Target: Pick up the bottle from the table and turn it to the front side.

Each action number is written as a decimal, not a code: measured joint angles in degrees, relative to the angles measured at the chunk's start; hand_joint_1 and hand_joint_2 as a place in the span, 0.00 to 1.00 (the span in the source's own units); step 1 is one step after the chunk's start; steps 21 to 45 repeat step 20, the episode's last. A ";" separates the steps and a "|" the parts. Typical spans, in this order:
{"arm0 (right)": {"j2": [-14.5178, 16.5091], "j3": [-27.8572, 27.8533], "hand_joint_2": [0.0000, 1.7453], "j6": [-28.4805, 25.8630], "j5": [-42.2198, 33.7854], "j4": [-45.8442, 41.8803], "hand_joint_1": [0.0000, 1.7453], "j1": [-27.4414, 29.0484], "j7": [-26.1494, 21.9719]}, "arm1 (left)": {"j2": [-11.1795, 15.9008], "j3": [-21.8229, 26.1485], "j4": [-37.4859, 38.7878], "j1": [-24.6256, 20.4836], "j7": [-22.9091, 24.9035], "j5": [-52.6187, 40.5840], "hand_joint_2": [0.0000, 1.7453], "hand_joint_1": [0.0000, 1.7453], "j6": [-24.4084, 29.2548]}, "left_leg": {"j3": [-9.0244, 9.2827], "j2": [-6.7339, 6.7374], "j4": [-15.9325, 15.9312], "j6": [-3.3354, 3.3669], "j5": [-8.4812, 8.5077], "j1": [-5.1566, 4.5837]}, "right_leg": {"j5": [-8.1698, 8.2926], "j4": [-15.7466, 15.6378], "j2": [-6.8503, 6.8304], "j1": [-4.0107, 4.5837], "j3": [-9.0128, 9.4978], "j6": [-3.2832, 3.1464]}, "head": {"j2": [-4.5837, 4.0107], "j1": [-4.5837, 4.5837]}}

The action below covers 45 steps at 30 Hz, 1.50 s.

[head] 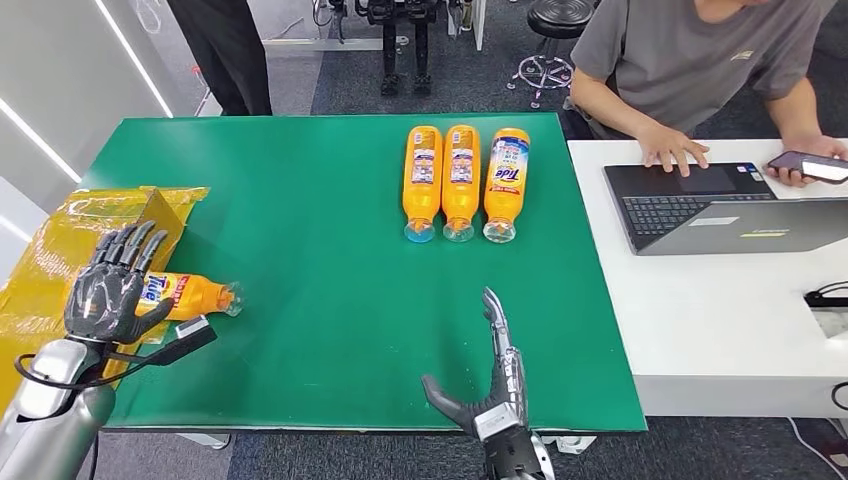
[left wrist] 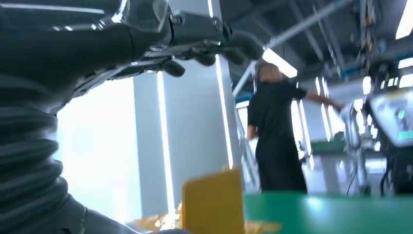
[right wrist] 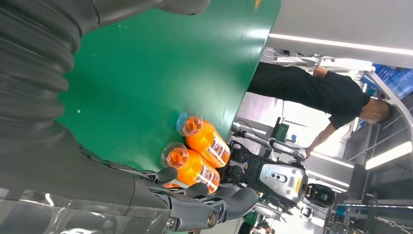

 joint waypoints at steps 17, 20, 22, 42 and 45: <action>-0.93 3.72 1.00 -6.34 -5.09 0.53 0.00 -0.67 -0.07 | -12.94 6.24 -26.22 5.73 -8.79 41.36 1.00 0.00 0.11 | -0.05 -0.09 0.03 0.03 -0.02 -0.01 | -0.01 -0.08 -0.10 0.00 -0.01 0.04 | 0.00 0.00; -1.15 4.24 1.00 -7.29 -5.13 0.36 0.00 -1.65 -0.07 | -16.18 3.43 -29.62 4.72 -9.00 48.30 1.00 0.00 0.11 | -0.04 -0.09 0.06 0.03 -0.02 -0.04 | 0.00 -0.08 -0.11 -0.01 0.02 0.05 | 0.00 0.00; -1.15 4.24 1.00 -7.29 -5.13 0.36 0.00 -1.65 -0.07 | -16.18 3.43 -29.62 4.72 -9.00 48.30 1.00 0.00 0.11 | -0.04 -0.09 0.06 0.03 -0.02 -0.04 | 0.00 -0.08 -0.11 -0.01 0.02 0.05 | 0.00 0.00; -1.15 4.24 1.00 -7.29 -5.13 0.36 0.00 -1.65 -0.07 | -16.18 3.43 -29.62 4.72 -9.00 48.30 1.00 0.00 0.11 | -0.04 -0.09 0.06 0.03 -0.02 -0.04 | 0.00 -0.08 -0.11 -0.01 0.02 0.05 | 0.00 0.00; -1.15 4.24 1.00 -7.29 -5.13 0.36 0.00 -1.65 -0.07 | -16.18 3.43 -29.62 4.72 -9.00 48.30 1.00 0.00 0.11 | -0.04 -0.09 0.06 0.03 -0.02 -0.04 | 0.00 -0.08 -0.11 -0.01 0.02 0.05 | 0.00 0.00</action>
